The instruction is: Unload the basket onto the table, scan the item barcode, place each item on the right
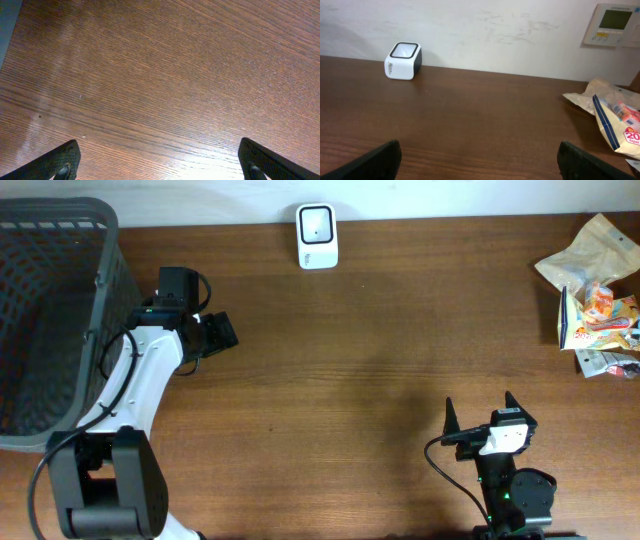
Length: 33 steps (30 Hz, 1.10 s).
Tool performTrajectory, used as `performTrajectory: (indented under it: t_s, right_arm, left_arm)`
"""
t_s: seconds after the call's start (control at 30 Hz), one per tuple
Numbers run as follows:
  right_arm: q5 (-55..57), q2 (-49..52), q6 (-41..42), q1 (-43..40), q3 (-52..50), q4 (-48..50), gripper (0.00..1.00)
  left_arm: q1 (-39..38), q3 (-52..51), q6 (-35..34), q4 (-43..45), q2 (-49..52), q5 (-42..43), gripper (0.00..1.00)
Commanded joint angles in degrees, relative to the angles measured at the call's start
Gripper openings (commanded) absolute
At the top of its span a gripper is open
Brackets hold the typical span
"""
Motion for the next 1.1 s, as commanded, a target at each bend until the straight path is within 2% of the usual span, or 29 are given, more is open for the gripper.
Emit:
performTrajectory:
  t_s: [0.0,0.2,0.37,0.47,0.57,0.63,0.7,0.83,0.93,1.07]
  right_arm:
    - [0.9,-0.5,0.7,-0.4,-0.5,-0.2,0.98]
    - [0.9,-0.5,0.7,-0.4,-0.5,-0.2,0.98]
    - [0.9,-0.5,0.7,-0.4,-0.5,-0.2,0.98]
    - [0.9,-0.5,0.7,-0.4,-0.5,-0.2,0.98]
    - [0.9,-0.5,0.7,-0.4,-0.5,-0.2,0.98]
    - [0.9,-0.5,0.7,-0.4,-0.5,-0.2,0.98]
    - [0.9,-0.5,0.7,-0.4,-0.5,-0.2,0.98]
    - [0.9,-0.5,0.7,-0.4,-0.5,-0.2,0.98]
    - [0.9,-0.5,0.7,-0.4,-0.5,-0.2,0.99]
    - [0.9,-0.5,0.7,-0.4,-0.5,-0.2,0.98]
  left_arm:
    - [0.0,0.6,-0.3,0.1,-1.1,-0.6,0.99]
    - [-0.7,0.2,0.7,-2.0,-2.7,-0.6,0.99]
    - [-7.6,-1.0,16.4,-1.2,-10.6,-0.7,0.99]
    - [-8.1,-5.2,17.5,-1.1,-16.8,-0.6,0.99]
    - [-8.1,-14.1,17.8,5.6,-25.4,-0.1,0.99]
    - [-8.1,-23.6,20.7,11.7,-35.0,0.9,0.99]
    - [-8.1,-34.9,20.7,17.7,-48.6,0.9,0.99]
    - [-8.1,-50.5,20.7,18.8,-74.8,0.9,0.99]
    - [-8.1,-55.7,20.7,20.4,-84.1,0.9,0.99]
    - [-8.1,-62.0,22.9,26.4,-90.2,1.0,0.99]
